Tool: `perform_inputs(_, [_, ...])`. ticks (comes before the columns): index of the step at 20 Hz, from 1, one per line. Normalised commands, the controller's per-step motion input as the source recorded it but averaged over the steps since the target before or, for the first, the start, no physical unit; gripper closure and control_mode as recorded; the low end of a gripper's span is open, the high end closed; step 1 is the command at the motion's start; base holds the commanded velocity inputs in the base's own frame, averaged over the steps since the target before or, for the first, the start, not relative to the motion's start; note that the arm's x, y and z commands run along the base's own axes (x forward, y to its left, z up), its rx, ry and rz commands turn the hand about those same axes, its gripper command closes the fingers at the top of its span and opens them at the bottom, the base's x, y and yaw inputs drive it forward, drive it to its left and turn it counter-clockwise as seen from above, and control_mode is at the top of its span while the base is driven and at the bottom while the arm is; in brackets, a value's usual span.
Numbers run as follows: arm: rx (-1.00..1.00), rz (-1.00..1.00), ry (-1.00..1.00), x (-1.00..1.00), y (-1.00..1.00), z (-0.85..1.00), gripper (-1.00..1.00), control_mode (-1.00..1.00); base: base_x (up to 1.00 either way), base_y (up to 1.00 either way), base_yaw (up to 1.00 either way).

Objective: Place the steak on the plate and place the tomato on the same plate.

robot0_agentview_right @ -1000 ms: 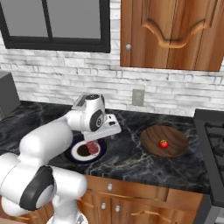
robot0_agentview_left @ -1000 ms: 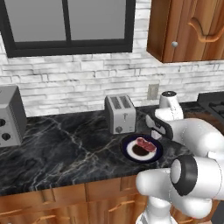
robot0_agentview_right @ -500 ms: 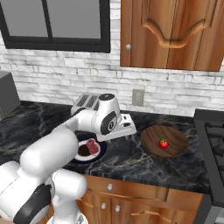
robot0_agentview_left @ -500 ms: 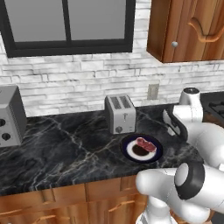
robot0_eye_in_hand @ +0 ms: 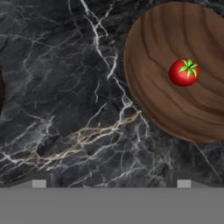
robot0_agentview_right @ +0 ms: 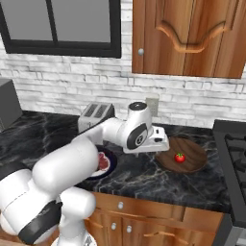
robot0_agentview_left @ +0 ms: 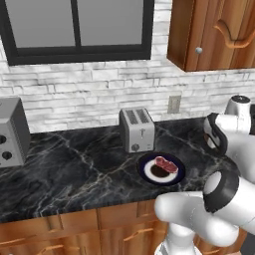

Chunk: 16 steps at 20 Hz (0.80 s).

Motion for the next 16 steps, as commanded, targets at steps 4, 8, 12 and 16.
perform_inputs(4, [0.06,-0.15,-0.01,0.07,-0.5,0.17,-1.0,-1.0,0.0,0.0,0.0])
perform_inputs(8, [0.08,-0.11,-0.02,0.13,-0.45,-0.01,-1.0,-1.0,0.0,0.0,0.0])
perform_inputs(12, [0.13,-0.09,-0.07,0.26,-0.31,-0.1,-1.0,-1.0,0.0,0.0,0.0])
perform_inputs(16, [0.06,-0.03,-0.04,0.36,-0.16,-0.22,-1.0,-1.0,0.0,0.0,0.0])
